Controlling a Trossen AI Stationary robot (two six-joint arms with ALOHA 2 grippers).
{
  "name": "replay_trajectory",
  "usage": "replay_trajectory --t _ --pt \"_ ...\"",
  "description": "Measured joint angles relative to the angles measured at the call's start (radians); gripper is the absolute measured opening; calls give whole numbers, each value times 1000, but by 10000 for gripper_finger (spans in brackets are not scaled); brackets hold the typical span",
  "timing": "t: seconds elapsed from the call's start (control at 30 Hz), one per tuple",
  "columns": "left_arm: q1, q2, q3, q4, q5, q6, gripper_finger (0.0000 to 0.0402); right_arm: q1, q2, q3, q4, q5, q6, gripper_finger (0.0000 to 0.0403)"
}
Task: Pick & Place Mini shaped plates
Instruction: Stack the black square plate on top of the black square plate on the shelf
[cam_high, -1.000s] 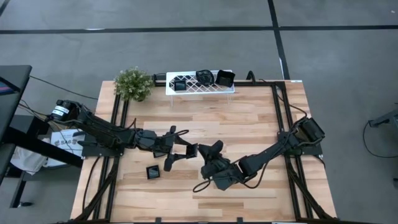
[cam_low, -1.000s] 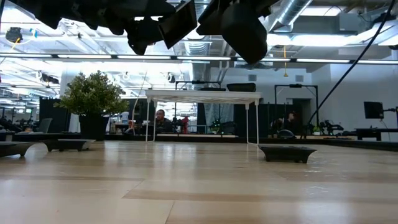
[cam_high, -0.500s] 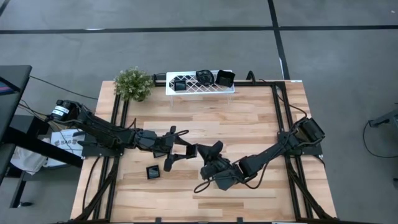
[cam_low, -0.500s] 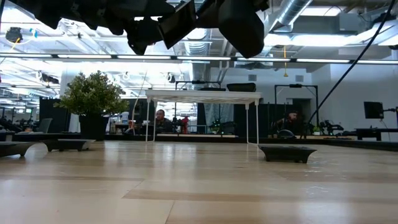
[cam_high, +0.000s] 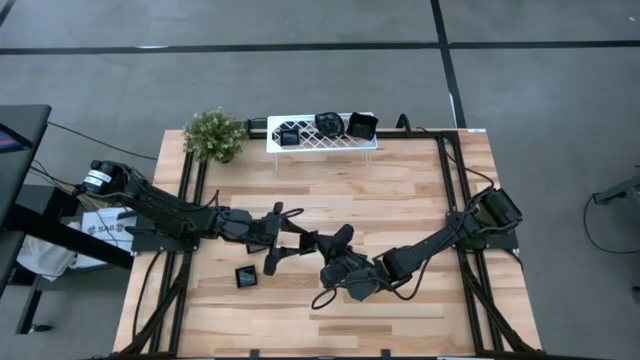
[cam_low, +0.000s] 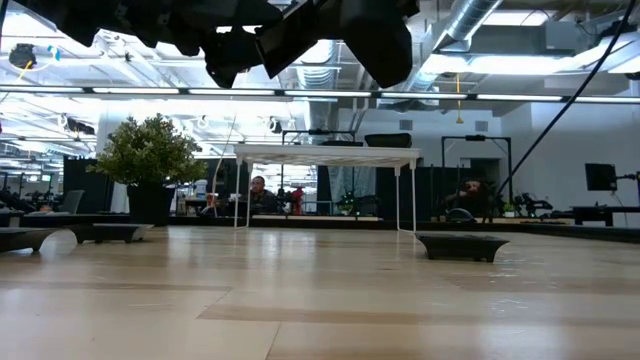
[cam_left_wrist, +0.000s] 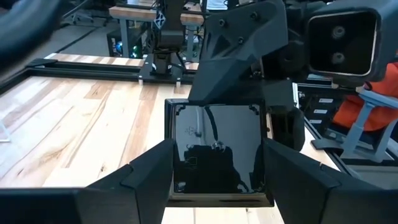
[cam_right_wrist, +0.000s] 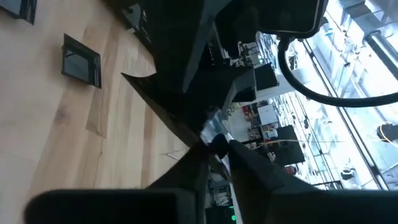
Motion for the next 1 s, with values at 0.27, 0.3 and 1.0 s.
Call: replay_trajectory --t 0.27,0.3,1.0 --pt "-1 0 1 12 5 0 236 0 0 0 8 1 -13 7" --pt "0 0 1 11 5 1 236 0 0 0 7 3 -15 4" --pt "0 0 1 -1 0 328 237 -3 -70 64 -286 155 310 0"
